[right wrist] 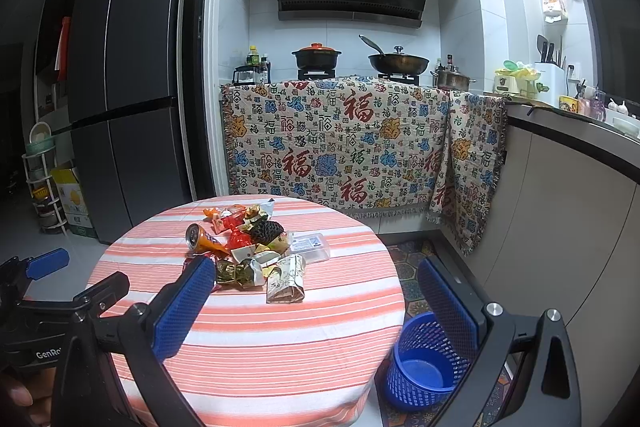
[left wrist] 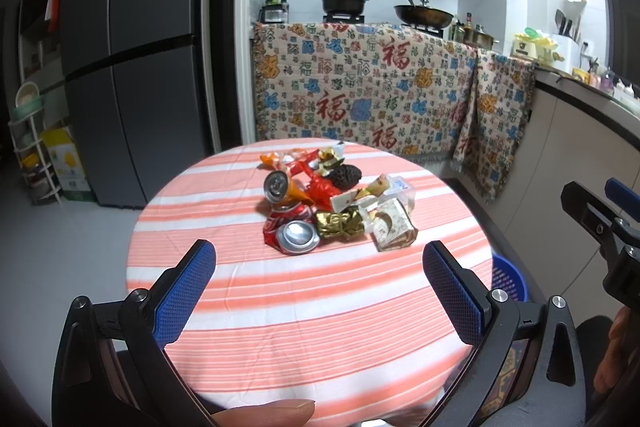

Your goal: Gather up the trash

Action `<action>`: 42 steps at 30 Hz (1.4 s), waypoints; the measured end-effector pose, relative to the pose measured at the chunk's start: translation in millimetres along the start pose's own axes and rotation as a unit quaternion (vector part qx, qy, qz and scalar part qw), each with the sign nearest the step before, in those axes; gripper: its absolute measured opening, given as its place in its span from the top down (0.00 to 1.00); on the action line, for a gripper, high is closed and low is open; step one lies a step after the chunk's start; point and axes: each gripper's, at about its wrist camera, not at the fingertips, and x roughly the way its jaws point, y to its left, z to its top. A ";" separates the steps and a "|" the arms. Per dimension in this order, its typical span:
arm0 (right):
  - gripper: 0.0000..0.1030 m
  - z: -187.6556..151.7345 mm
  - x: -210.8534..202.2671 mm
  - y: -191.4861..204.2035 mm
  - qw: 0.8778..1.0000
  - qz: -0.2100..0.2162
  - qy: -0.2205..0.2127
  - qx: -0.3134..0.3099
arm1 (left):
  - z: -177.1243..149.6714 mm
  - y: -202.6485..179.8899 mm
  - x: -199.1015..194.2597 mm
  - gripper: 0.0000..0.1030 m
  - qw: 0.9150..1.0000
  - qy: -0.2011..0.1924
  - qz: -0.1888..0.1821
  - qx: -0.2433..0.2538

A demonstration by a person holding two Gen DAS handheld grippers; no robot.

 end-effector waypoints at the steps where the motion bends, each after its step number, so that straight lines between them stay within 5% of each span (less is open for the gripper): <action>1: 0.00 0.7 0.6 -0.3 1.000 0.000 0.000 0.000 | 0.6 0.0 0.1 0.00 1.000 0.000 0.000 0.000; 42: 0.00 -1.1 7.8 1.4 1.000 -0.005 0.009 0.004 | -1.7 2.1 2.2 0.00 1.000 0.004 -0.001 -0.003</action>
